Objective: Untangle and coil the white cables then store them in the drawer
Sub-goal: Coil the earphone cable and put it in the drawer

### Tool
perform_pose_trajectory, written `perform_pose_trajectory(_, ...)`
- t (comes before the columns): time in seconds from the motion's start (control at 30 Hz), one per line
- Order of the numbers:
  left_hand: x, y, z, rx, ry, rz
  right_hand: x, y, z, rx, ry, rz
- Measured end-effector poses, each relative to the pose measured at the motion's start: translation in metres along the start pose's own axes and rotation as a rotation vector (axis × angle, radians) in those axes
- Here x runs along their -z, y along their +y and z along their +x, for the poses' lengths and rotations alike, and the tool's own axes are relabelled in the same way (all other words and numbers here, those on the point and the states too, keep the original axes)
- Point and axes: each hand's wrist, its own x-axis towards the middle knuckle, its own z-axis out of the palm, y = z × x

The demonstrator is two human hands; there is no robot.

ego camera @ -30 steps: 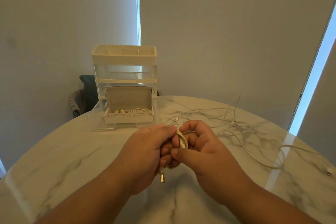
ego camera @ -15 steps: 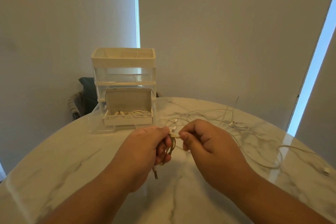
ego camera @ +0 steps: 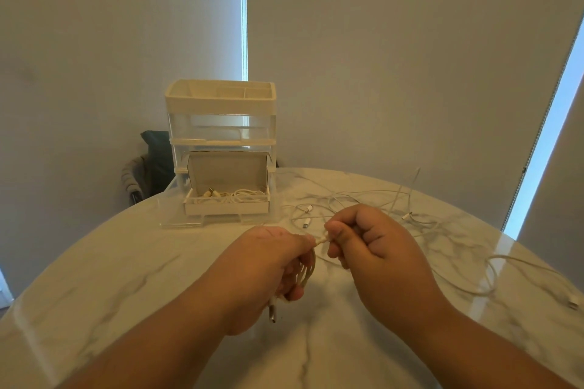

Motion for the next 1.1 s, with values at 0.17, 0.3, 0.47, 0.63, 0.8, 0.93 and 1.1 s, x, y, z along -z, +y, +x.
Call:
perform_pose_trajectory(0.17, 0.0, 0.0, -0.003, 0.054, -0.069, -0.178, 0.001, 0.004, 0.002, -0.141, -0.064, 0.286)
perform_pose_trajectory(0.3, 0.003, 0.003, -0.001, 0.056, -0.111, -0.433, -0.004, 0.009, -0.002, -0.233, -0.264, 0.424)
perform_pose_trajectory(0.47, 0.003, 0.002, -0.002, -0.056, -0.238, -0.375, -0.019, 0.006, -0.008, -0.37, -0.415, 0.638)
perform_pose_trajectory(0.63, 0.001, -0.003, 0.001, -0.032, -0.051, -0.313, -0.023, 0.005, -0.01, -0.432, -0.424, 0.681)
perform_pose_trajectory(0.8, 0.0, -0.002, 0.005, 0.065, 0.043, -0.41, -0.027, 0.002, -0.018, -0.324, -0.416, 0.518)
perform_pose_trajectory(0.93, -0.006, -0.006, 0.008, 0.057, 0.026, -0.471, -0.032, 0.004, -0.017, -0.283, -0.312, 0.474)
perform_pose_trajectory(1.1, -0.009, -0.006, 0.01, 0.0, 0.051, -0.533, -0.035, 0.006, -0.016, -0.254, -0.258, 0.449)
